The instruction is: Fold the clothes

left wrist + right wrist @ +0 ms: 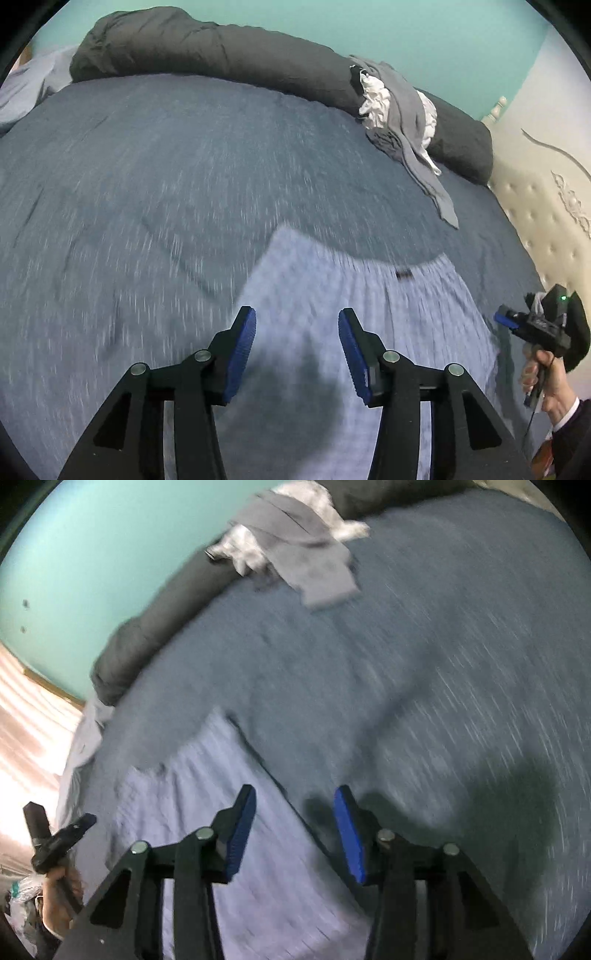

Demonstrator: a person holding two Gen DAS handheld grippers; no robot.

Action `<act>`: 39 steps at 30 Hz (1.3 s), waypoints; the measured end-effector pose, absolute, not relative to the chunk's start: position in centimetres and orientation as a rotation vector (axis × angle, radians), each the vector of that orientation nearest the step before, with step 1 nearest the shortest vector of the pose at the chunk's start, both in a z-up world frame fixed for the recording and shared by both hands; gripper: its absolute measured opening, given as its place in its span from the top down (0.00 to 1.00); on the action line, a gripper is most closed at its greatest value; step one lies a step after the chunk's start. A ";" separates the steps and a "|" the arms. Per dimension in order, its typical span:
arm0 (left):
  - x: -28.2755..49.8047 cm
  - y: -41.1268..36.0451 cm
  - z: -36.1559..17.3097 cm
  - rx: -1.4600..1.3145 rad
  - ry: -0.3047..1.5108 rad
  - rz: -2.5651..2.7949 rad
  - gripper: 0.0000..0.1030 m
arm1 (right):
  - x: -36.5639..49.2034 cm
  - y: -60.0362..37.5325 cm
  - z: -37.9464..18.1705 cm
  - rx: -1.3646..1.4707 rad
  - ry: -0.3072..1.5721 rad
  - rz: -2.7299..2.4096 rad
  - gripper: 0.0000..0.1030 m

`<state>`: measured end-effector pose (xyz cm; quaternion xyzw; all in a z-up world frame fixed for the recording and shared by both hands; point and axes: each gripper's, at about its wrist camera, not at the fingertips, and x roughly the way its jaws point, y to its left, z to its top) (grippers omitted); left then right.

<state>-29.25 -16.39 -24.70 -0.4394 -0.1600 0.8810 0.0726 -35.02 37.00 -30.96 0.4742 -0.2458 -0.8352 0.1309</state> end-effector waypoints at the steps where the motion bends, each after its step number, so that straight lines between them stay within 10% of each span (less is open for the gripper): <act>1: -28.3 -16.2 -24.9 -1.320 -0.491 2.650 0.50 | -34.6 37.3 -31.4 1.385 -0.728 -2.421 0.62; 7: -24.7 -16.1 -26.9 -1.328 -0.616 2.673 0.47 | -32.5 38.4 -33.0 1.396 -0.814 -2.387 0.67; 14: -23.2 -16.0 -28.1 -1.323 -0.652 2.680 0.46 | -31.5 38.9 -34.5 1.380 -0.934 -2.381 0.98; 39: -20.4 -20.3 -28.2 -1.284 -0.711 2.816 0.44 | -22.3 36.5 -31.4 1.027 -1.173 -2.560 0.76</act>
